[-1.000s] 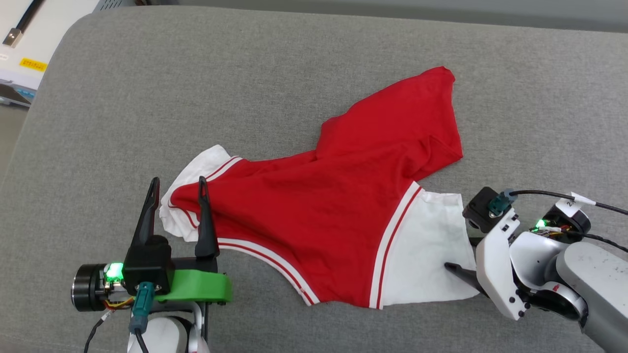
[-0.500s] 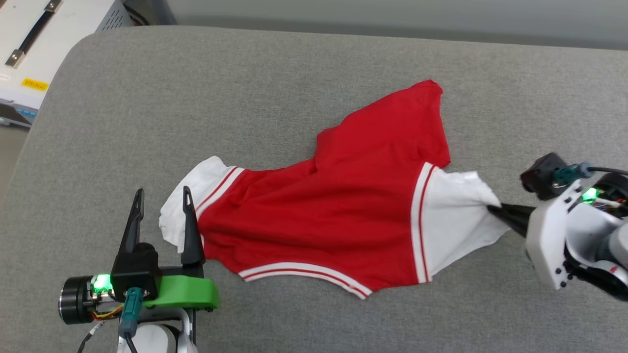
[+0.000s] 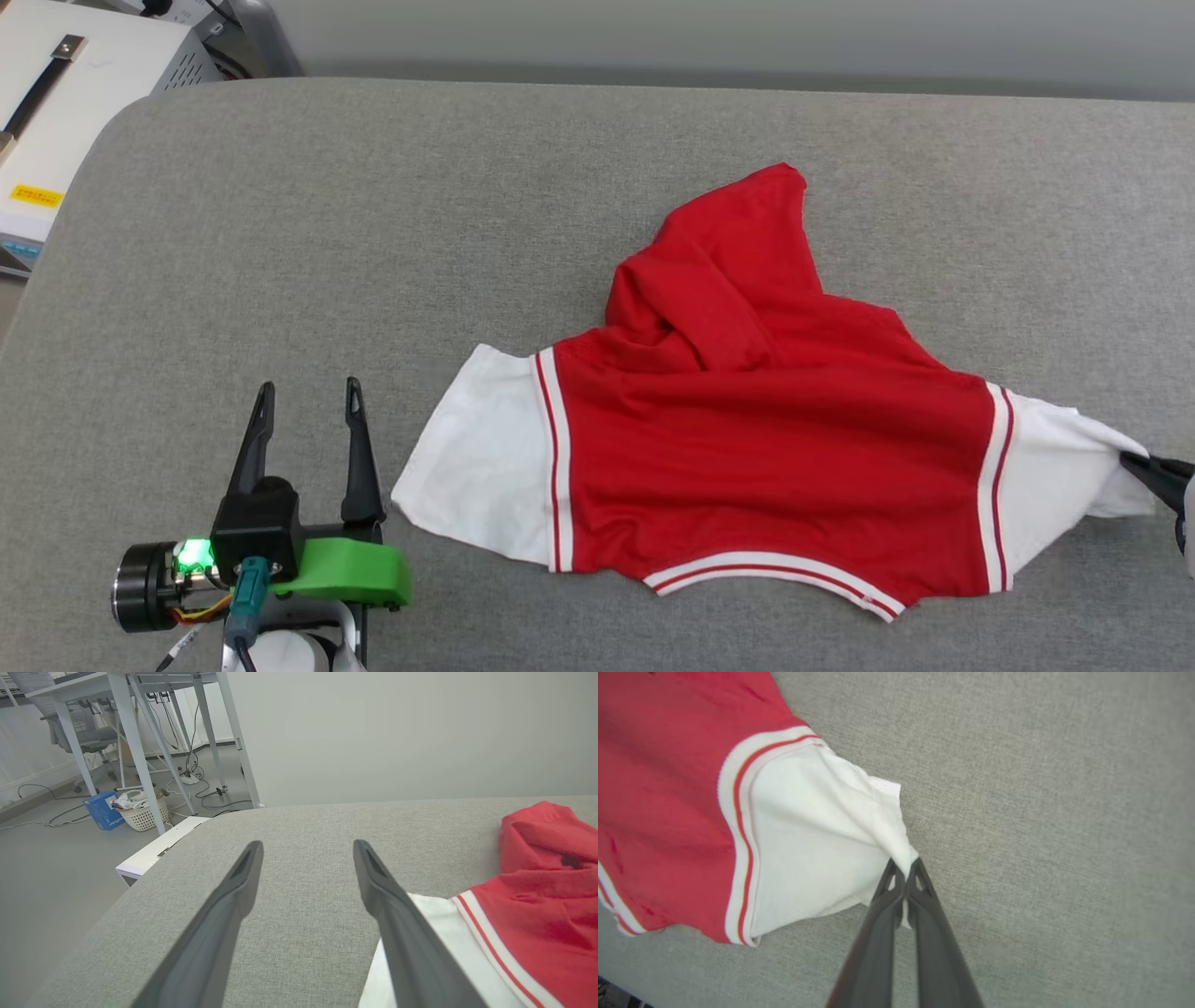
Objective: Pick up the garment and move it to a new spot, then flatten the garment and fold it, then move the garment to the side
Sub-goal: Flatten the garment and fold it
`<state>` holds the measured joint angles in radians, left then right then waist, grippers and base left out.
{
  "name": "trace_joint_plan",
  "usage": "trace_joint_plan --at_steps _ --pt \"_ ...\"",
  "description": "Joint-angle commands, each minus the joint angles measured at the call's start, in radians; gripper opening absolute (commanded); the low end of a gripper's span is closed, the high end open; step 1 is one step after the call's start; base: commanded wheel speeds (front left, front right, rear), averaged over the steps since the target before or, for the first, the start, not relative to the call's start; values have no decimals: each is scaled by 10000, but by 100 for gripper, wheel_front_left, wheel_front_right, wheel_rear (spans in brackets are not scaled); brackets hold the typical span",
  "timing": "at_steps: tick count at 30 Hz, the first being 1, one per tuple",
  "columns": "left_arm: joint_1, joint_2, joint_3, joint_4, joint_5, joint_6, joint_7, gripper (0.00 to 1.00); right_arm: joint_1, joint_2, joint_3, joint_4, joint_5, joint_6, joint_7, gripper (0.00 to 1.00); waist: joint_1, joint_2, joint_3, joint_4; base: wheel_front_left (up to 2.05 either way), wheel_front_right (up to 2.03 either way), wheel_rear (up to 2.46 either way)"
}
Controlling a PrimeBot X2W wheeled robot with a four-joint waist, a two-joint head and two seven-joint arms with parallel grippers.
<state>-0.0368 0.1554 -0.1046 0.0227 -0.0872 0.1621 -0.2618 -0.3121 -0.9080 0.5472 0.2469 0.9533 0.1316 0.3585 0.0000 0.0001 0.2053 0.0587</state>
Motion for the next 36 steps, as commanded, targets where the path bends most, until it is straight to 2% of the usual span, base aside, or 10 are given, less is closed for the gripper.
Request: trace_joint_plan --at_steps 1,6,7,8,9,16,20,22,30,36 --pt "98 -62 32 62 115 -88 1 100 187 179 -116 314 -8 -9 47 0 0 -1 48 30 0 0 0" --pt "-57 -78 52 225 157 -274 1 100 276 900 -156 1406 -143 -9 198 0 0 -1 112 121 0 0 0" --pt "-99 -58 47 265 172 -333 1 100 232 1032 -178 1611 -272 -9 46 17 0 -1 91 151 0 0 0" --pt "-136 -27 36 300 184 -397 1 100 206 1135 -204 1756 -374 -9 -125 47 0 -1 59 180 0 0 0" --pt "-191 37 43 324 204 -471 1 100 176 1253 -240 1868 -480 -9 -378 100 0 -1 14 202 0 0 0" --pt "-953 806 116 685 -266 -1645 191 100 102 1317 -706 1706 -1288 -9 -2141 100 0 -1 -352 243 0 0 0" --pt "-1698 1459 -66 626 -1002 -2560 1978 100 328 1323 -1100 1114 -1672 -9 -2690 100 0 -1 -475 157 0 0 0" --pt "-2018 1717 -195 301 -1624 -2759 2984 100 453 1368 -1279 752 -1793 -9 -2706 100 0 -1 -472 70 0 0 0" --pt "-3155 3324 -1814 -654 -3924 -2922 7743 100 1003 1755 -2104 -645 -2528 -9 -2097 100 0 -1 -347 -180 0 0 0" --pt "-3586 4477 -3336 -869 -5224 -2925 9662 100 1352 2116 -2600 -1421 -2967 -9 -1528 100 0 -1 -184 -377 0 0 0"
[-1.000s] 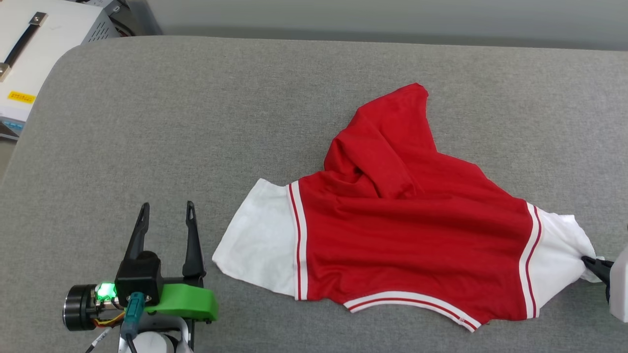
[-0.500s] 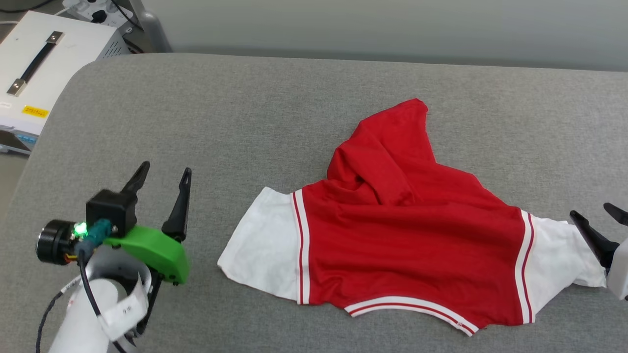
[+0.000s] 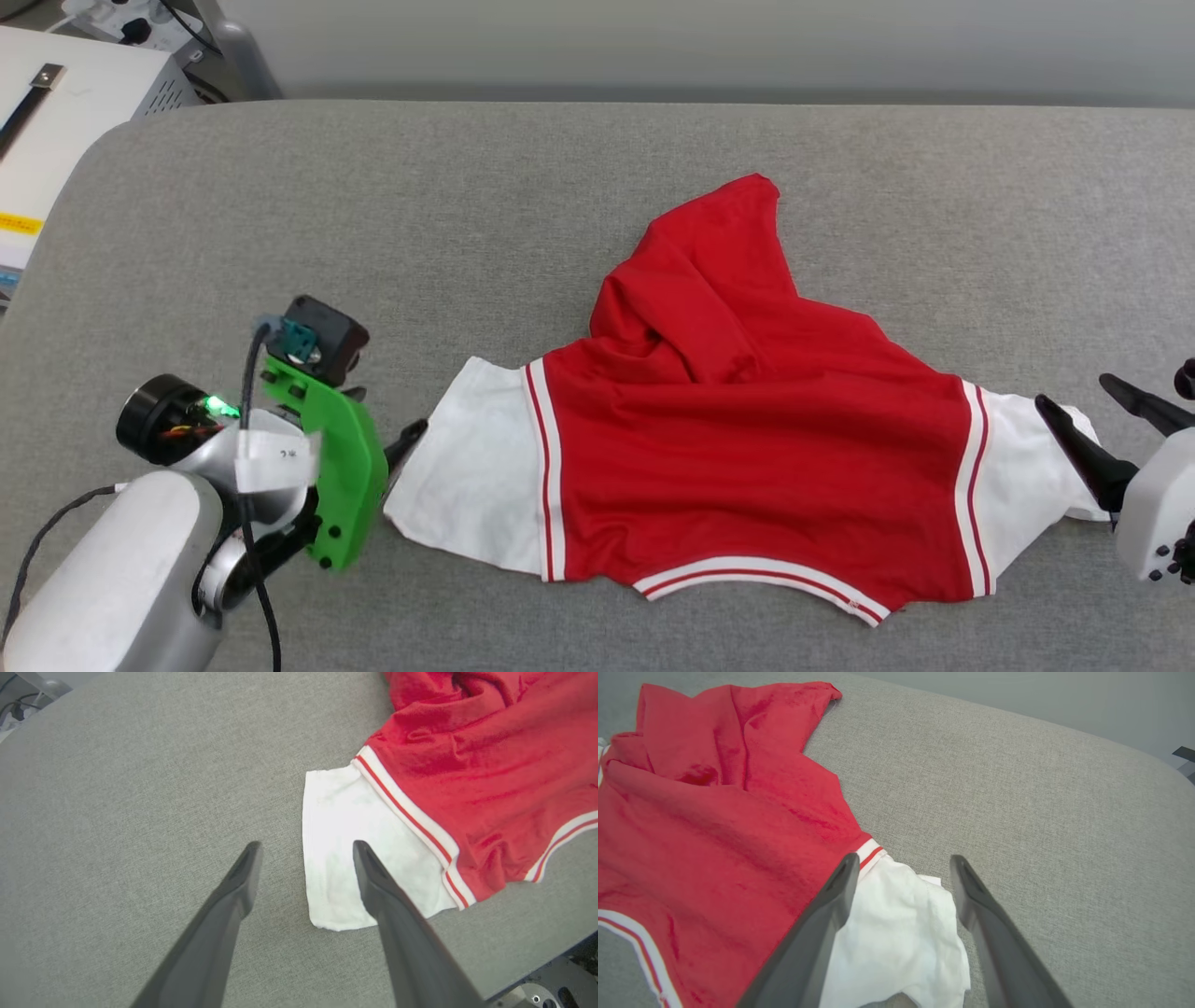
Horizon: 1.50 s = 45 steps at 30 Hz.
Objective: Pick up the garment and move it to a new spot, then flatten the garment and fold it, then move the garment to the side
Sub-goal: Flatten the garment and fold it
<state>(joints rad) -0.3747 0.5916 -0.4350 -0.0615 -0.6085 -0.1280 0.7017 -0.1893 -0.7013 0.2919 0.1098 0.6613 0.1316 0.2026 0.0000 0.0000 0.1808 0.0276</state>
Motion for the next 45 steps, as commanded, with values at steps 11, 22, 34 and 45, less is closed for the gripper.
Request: trace_joint_plan --at_steps 11,22,34,45 --pt "-86 577 -1694 1301 -877 -26 -46 100 242 489 -492 -533 -364 -9 485 100 0 0 749 -425 0 0 0" --pt "-97 605 -3439 2972 -919 -26 -401 25 64 567 -390 -469 -339 -9 501 100 0 0 1007 -646 0 0 0" --pt "-255 1002 -1929 2580 -1487 688 -2821 0 362 -391 -827 -1054 -127 -9 1142 100 0 0 129 -461 0 0 0" --pt "535 1560 -1165 1317 -1778 1564 -3441 0 860 -1473 -500 -1663 913 -9 4215 100 0 0 43 -243 0 0 0"
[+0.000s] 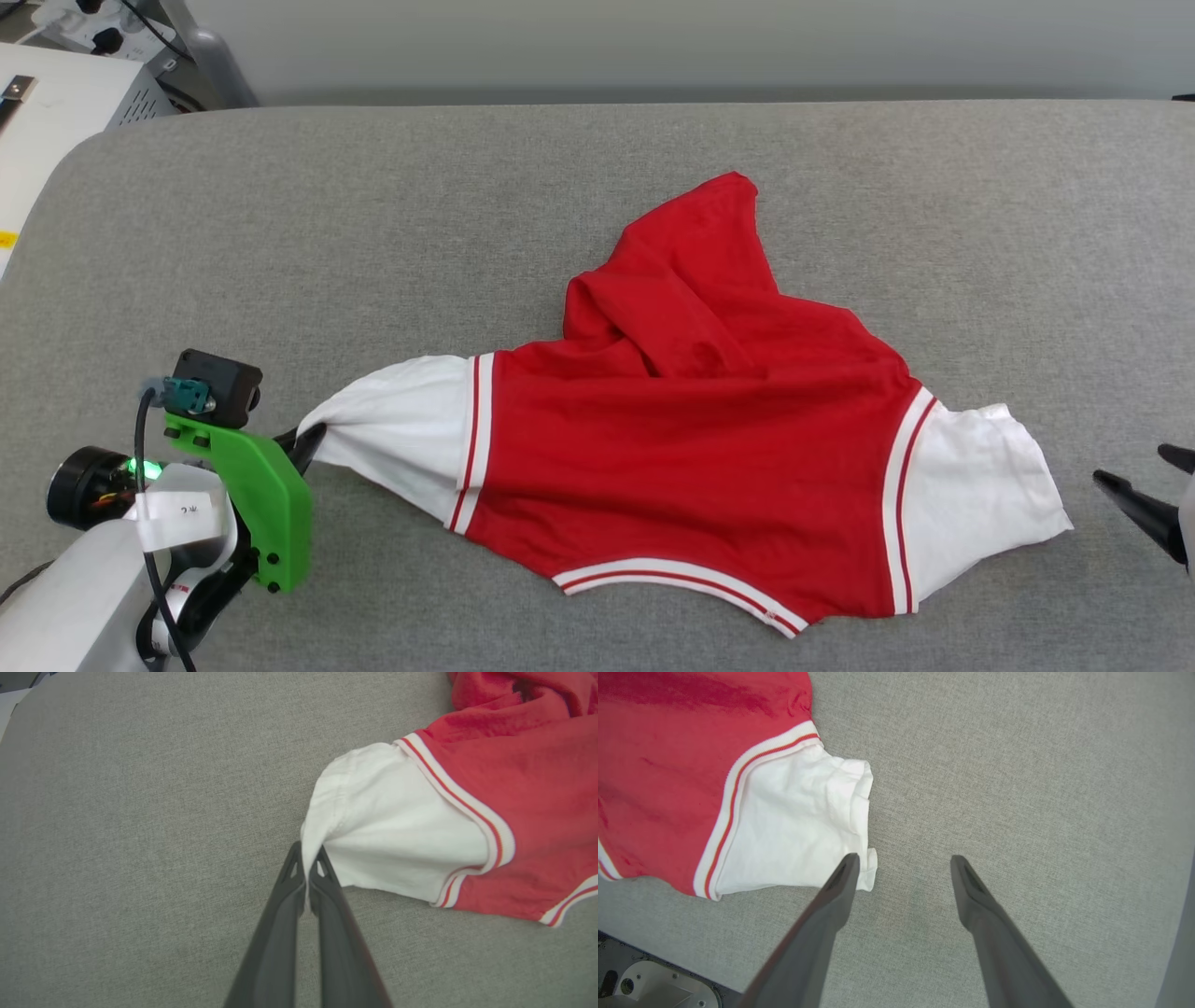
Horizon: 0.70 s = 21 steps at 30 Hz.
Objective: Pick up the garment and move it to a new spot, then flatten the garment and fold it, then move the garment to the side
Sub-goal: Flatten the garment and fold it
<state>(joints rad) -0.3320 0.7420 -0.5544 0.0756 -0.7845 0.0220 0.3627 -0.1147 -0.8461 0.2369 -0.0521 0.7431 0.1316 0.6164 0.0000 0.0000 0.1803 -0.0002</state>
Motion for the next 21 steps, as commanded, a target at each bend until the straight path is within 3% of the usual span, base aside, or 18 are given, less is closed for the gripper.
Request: trace_joint_plan --at_steps 1,6,13,21 --pt "143 51 23 -136 -5 109 -62 0 88 -43 125 -47 155 -9 240 100 0 0 83 56 0 0 0" --pt "136 -21 -56 -476 144 285 -94 0 -426 165 730 308 294 -9 687 100 0 0 364 168 0 0 0" --pt "-226 -221 -194 -635 392 312 -154 0 -1790 739 1827 1811 77 -9 363 100 0 0 895 376 0 0 0" --pt "-463 -546 -372 -399 528 235 -371 0 -2162 1043 4117 3721 350 -9 258 100 0 0 1123 570 0 0 0"
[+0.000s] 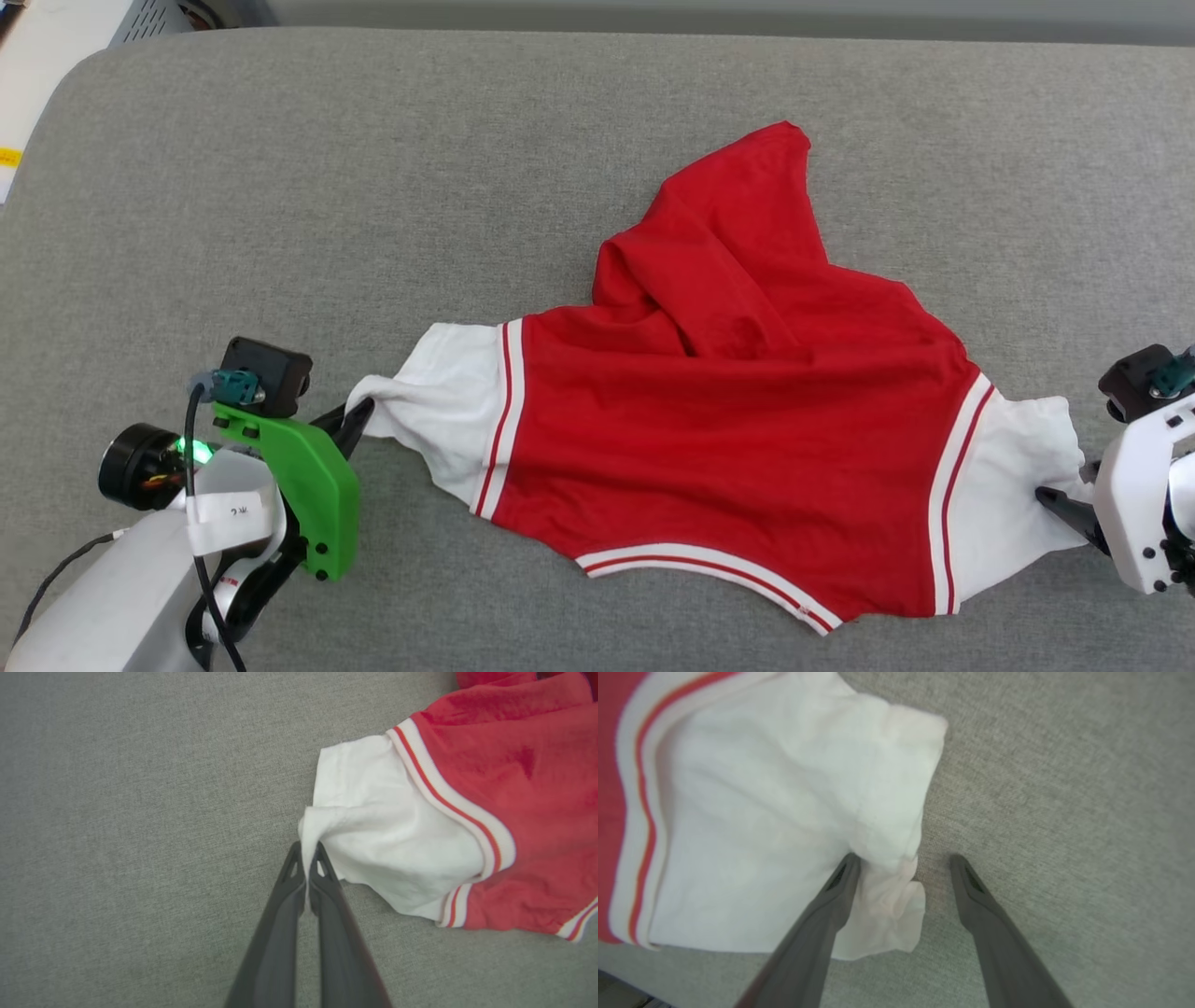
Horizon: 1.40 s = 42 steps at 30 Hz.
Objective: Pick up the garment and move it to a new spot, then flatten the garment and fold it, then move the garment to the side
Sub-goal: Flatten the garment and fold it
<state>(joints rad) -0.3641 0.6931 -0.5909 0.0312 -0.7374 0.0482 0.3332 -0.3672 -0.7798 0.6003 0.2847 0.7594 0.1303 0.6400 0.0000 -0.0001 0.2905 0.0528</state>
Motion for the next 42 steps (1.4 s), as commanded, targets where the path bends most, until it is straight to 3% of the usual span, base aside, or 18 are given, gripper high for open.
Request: trace_joint_plan --at_steps 1,2,3,4,12,21,28,34,42 --pt "-132 -85 -15 88 54 -32 -118 0 329 412 605 426 313 4 -156 100 0 1 -2 33 0 0 0" --pt "-100 -109 -21 145 38 -38 -164 0 276 436 733 477 459 4 -385 39 0 1 -53 9 0 0 0" --pt "-70 -124 -21 181 27 -46 -220 0 222 434 814 473 550 4 -604 10 0 1 -112 -12 0 0 0" --pt "-26 -147 -14 219 16 -52 -311 0 158 405 885 436 639 4 -887 0 0 1 -198 -37 0 0 0" --pt "217 -265 223 -140 -274 -106 -911 0 16 -333 581 -527 1028 4 -2843 0 0 1 -1197 -223 0 0 0" --pt "-283 -209 825 -1718 -471 -2 -1277 0 473 -866 -1183 -2410 1316 4 -3726 0 0 1 -2004 -393 0 0 0" --pt "-1490 -412 1325 -2747 -523 17 -1432 0 552 -632 -3070 -4000 1512 4 -3728 0 0 1 -2281 -462 0 0 0" --pt "-3098 -787 1430 -2602 -296 -198 -1479 0 -80 -336 -4294 -4808 1208 4 -3555 0 0 1 -2254 -477 0 0 0" --pt "-5586 -1653 1242 -1445 142 -535 -1537 0 -1948 256 -4632 -4949 520 4 -3369 0 0 1 -1414 -637 0 0 0"
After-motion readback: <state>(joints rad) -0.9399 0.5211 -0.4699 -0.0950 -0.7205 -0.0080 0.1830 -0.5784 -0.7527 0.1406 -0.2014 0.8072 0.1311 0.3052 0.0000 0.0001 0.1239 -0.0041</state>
